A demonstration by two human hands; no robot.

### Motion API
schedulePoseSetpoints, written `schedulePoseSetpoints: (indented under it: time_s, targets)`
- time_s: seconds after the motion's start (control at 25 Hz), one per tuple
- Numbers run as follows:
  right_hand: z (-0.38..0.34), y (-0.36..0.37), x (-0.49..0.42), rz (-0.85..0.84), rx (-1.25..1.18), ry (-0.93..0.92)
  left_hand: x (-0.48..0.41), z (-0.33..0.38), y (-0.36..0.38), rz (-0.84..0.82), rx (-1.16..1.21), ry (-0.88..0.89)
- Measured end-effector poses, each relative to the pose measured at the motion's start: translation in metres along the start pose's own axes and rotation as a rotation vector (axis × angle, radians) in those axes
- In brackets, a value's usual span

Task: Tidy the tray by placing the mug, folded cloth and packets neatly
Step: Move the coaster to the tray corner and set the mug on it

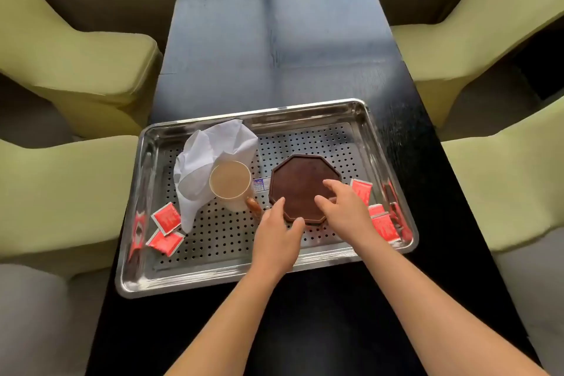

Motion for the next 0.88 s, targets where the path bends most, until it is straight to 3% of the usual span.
schedulePoseSetpoints:
  time_s: [0.2, 0.36, 0.88]
  targets:
    - [0.027, 0.002, -0.017, 0.016, 0.036, 0.124, -0.038, -0.008, 0.016, -0.068, 0.204, -0.189]
    - [0.031, 0.004, -0.026, 0.066, 0.077, 0.146, -0.048, -0.011, 0.024, -0.065, 0.225, -0.290]
    - [0.031, -0.010, -0.065, 0.071, 0.050, 0.193, -0.066, 0.011, 0.032, -0.056, 0.237, -0.280]
Point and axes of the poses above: each hand's wrist, its own x-axis away from the middle knuckle, its own y-axis out of the palm, z = x × y, the point moved 5 cm from there along -x, towards the middle knuckle, and after that the axes turned 12 degrees about -x, right-handed, at the moved point
